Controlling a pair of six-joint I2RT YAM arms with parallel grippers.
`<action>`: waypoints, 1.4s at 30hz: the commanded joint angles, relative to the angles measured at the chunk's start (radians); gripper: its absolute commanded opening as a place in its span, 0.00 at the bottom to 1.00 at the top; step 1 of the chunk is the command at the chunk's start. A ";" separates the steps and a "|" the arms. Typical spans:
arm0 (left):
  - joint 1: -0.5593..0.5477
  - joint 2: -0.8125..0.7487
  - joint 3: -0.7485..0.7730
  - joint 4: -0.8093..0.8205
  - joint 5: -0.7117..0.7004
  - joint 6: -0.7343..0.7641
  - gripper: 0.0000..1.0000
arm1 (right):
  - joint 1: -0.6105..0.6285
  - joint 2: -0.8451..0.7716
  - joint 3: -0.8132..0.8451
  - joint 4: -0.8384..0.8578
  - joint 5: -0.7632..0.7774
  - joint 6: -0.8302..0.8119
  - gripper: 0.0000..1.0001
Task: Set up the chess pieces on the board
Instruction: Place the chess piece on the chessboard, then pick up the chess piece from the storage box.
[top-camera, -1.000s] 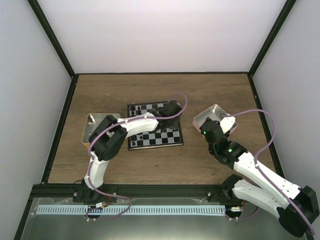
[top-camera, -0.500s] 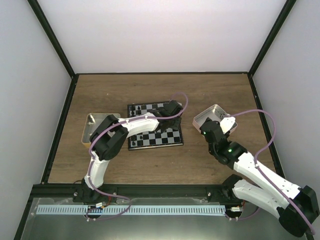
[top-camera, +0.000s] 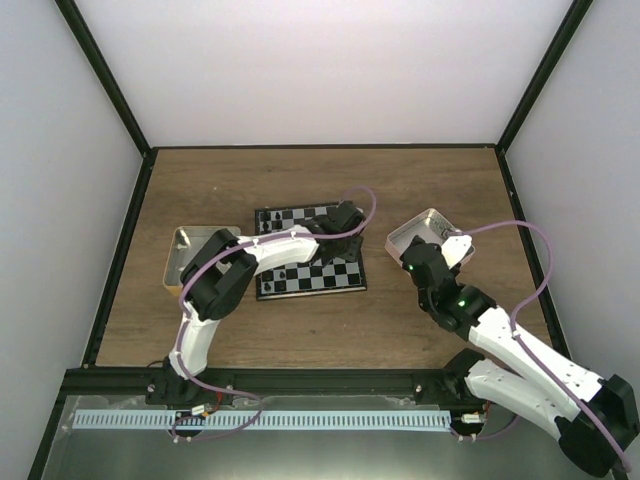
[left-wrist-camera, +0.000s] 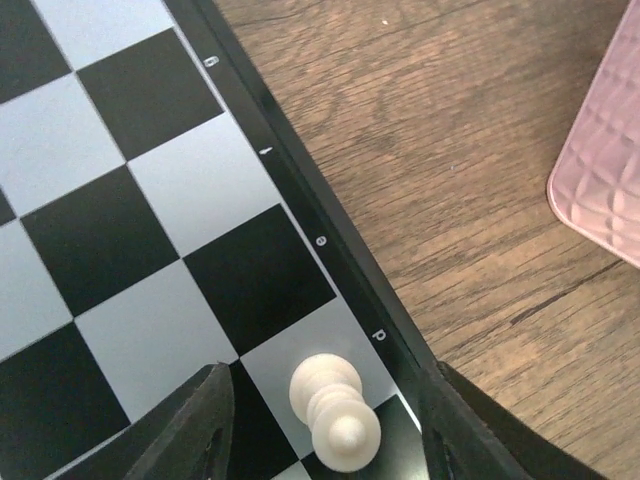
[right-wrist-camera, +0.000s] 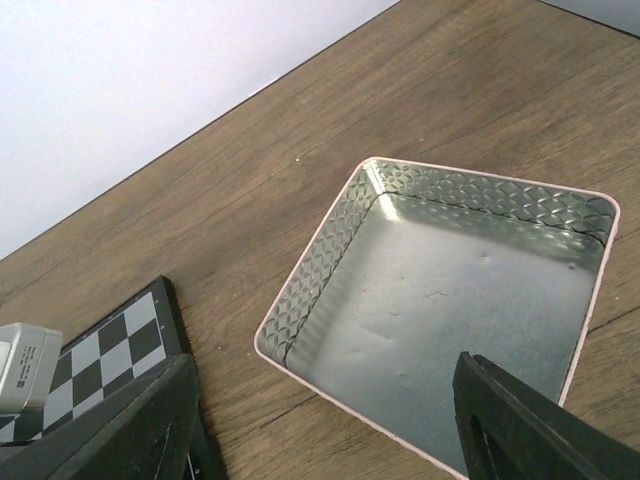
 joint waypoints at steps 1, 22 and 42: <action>0.012 -0.079 0.030 -0.026 0.013 -0.012 0.58 | -0.006 -0.025 0.007 0.018 0.018 0.000 0.72; 0.378 -0.754 -0.472 -0.201 -0.053 -0.209 0.68 | -0.007 0.252 0.072 0.392 -0.618 -0.318 0.67; 0.625 -0.586 -0.653 -0.129 -0.036 -0.215 0.30 | -0.007 0.379 0.137 0.377 -0.702 -0.279 0.55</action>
